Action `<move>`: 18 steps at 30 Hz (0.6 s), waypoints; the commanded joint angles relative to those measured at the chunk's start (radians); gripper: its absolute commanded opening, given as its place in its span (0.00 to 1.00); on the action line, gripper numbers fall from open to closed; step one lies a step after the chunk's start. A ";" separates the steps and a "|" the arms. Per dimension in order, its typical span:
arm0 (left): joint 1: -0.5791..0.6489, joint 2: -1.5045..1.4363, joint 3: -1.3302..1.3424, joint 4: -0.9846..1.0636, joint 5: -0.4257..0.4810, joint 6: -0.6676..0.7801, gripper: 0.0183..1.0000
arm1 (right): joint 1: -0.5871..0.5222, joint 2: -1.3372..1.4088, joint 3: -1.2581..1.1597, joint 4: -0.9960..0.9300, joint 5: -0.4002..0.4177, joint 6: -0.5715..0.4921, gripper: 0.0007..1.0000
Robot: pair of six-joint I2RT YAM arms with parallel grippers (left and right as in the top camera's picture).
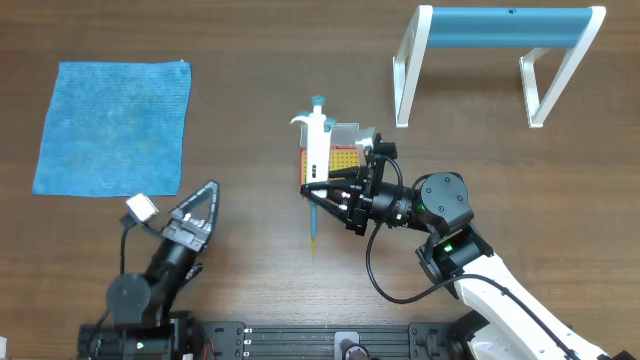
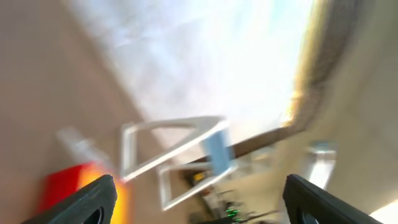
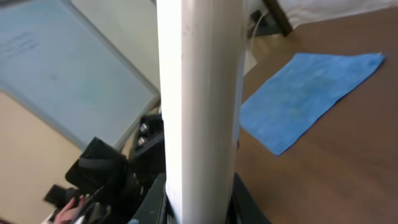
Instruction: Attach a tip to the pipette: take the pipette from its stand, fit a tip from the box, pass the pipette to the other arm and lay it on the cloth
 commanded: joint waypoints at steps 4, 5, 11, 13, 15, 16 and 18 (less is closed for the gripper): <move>-0.003 0.417 0.185 0.265 0.318 -0.010 0.87 | 0.003 0.002 0.019 0.008 -0.082 0.050 0.08; -0.004 0.502 0.237 0.292 0.389 0.016 0.87 | 0.003 0.002 0.019 0.008 -0.082 0.050 0.07; -0.058 0.953 0.564 0.558 0.805 0.085 0.87 | 0.003 0.002 0.019 0.008 -0.081 0.049 0.07; -0.123 1.075 0.658 0.619 0.848 0.085 0.87 | 0.003 0.002 0.019 0.009 -0.081 0.049 0.08; -0.211 1.174 0.724 0.634 0.850 0.098 0.87 | 0.003 0.002 0.019 0.009 -0.082 0.049 0.08; -0.243 1.212 0.740 0.647 0.837 0.102 0.88 | 0.003 0.002 0.019 0.009 -0.081 0.050 0.08; -0.300 1.286 0.758 0.668 0.813 0.108 0.87 | 0.003 0.002 0.019 0.009 -0.082 0.050 0.08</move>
